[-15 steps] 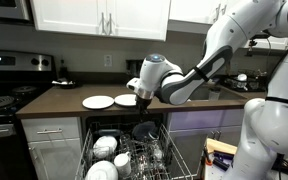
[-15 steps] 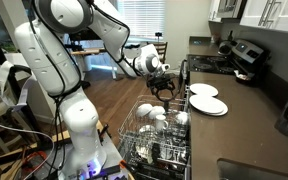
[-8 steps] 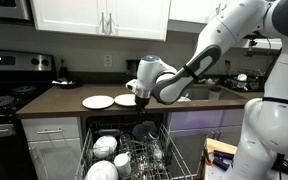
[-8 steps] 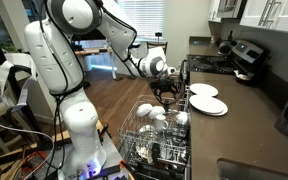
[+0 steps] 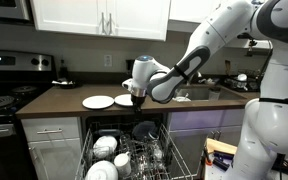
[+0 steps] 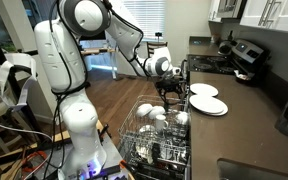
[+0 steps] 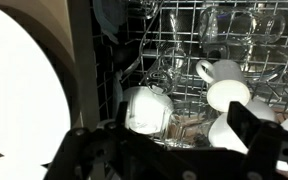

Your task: Remove the plate from the dishwasher

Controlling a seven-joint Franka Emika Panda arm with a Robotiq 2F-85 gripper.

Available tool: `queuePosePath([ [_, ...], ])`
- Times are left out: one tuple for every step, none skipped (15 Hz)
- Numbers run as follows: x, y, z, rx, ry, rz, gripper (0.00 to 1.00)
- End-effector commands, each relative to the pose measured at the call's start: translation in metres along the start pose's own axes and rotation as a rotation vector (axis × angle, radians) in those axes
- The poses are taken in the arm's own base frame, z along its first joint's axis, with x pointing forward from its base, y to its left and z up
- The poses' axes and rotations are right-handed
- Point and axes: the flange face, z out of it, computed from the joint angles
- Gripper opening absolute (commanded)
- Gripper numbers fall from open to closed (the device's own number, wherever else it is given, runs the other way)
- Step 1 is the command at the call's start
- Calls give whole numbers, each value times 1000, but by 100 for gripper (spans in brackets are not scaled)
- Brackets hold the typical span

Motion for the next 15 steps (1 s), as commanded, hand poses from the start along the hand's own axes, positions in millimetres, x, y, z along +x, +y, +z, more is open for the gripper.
queuePosePath([
  [7, 14, 9, 23, -19, -10, 100],
  [7, 17, 11, 24, -22, -7, 100],
  [7, 19, 13, 23, -26, -3, 100],
  [8, 22, 15, 23, -29, 1, 100],
  [8, 25, 17, 24, -32, 5, 100],
  [8, 27, 19, 24, -34, 8, 100],
  [8, 30, 20, 24, -36, 12, 100],
  [8, 32, 22, 25, -39, 16, 100],
  [8, 35, 23, 24, -43, 20, 100],
  [8, 36, 24, 25, -46, 23, 100],
  [8, 39, 25, 25, -50, 27, 100],
  [8, 41, 26, 25, -53, 30, 100],
  [8, 43, 27, 26, -57, 33, 100],
  [8, 45, 27, 26, -59, 35, 100],
  [8, 46, 28, 26, -61, 38, 100],
])
